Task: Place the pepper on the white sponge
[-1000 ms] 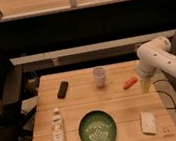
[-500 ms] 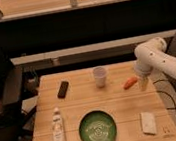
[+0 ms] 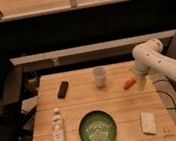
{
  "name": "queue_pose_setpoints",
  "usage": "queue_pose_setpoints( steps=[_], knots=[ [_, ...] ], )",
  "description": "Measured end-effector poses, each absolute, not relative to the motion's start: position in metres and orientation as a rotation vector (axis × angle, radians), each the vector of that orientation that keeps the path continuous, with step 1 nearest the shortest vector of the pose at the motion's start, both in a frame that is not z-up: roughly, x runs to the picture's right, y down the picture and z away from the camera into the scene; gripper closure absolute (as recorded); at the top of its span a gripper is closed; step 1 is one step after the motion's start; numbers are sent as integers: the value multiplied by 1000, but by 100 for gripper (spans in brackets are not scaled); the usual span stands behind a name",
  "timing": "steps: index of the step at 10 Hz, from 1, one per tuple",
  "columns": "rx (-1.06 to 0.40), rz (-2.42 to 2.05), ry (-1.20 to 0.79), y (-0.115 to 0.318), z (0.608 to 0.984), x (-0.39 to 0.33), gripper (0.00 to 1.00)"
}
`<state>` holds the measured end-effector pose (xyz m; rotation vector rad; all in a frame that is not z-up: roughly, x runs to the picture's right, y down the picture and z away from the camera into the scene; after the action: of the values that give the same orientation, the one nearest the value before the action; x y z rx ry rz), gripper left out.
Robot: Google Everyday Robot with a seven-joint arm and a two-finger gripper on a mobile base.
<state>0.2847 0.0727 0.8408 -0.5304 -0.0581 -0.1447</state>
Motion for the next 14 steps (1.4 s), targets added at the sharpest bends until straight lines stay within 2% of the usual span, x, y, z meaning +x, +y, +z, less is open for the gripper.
queue_pose_setpoints(
  steps=[6,14],
  knots=[
    [-546,-188,-85,85,870,284,20],
    [-570,-225,-93,96,891,298,20]
  ],
)
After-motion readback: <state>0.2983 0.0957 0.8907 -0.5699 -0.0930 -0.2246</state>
